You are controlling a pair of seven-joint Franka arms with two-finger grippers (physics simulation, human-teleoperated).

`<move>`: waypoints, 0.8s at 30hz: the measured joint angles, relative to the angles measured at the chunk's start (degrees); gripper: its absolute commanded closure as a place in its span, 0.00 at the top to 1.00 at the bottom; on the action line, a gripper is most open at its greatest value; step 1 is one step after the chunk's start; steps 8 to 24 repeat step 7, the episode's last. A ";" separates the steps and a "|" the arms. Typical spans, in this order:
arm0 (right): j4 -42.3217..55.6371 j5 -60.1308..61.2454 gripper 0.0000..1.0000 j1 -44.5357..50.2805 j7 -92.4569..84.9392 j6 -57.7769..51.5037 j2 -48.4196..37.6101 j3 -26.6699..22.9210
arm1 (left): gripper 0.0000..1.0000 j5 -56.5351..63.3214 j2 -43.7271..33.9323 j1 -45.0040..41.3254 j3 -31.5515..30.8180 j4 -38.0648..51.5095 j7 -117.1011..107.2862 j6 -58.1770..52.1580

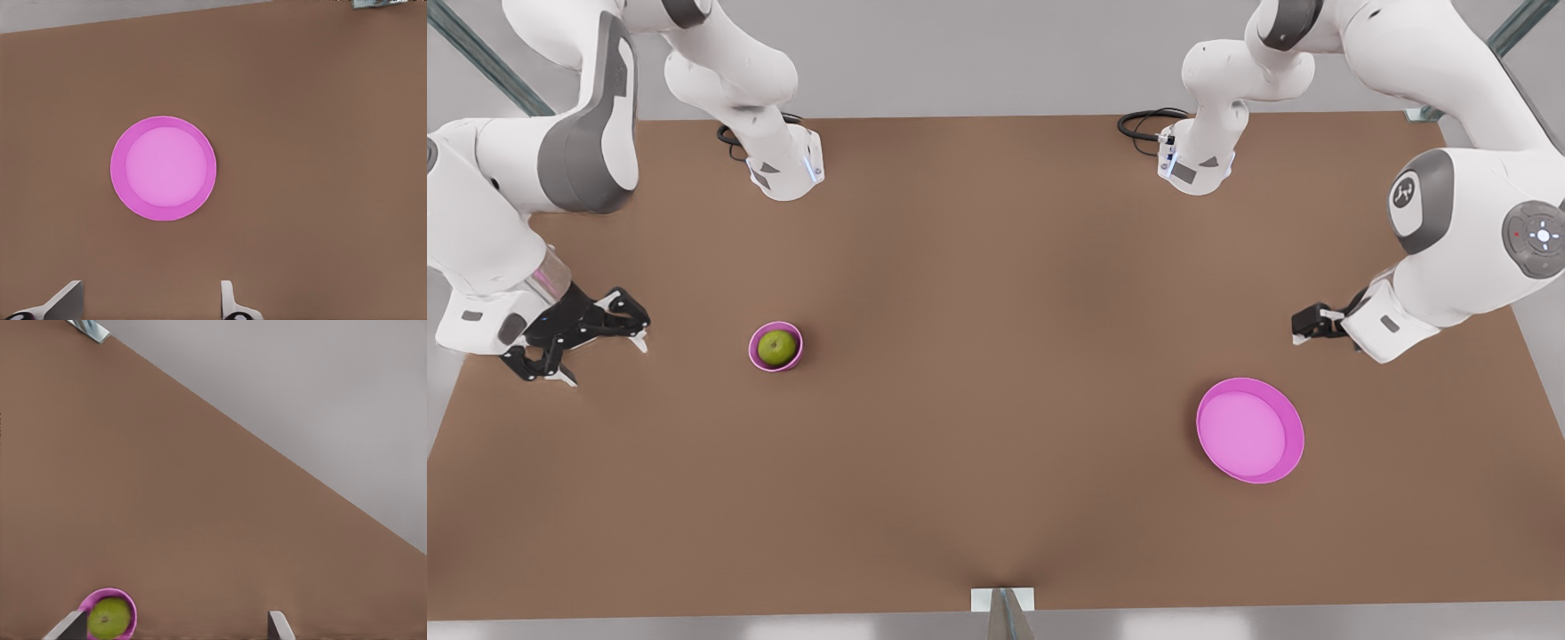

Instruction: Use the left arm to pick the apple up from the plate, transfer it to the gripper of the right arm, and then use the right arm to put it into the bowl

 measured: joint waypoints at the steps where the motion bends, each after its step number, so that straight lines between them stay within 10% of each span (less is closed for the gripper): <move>1: -1.85 -0.37 1.00 0.57 1.73 -1.07 -1.56 -0.40 | 1.00 0.01 0.05 0.00 0.00 -0.02 -0.26 0.14; 24: -2.37 -0.32 1.00 7.85 10.95 -5.23 -3.22 -6.24 | 1.00 0.04 0.10 -0.17 -0.05 -0.01 -1.54 0.62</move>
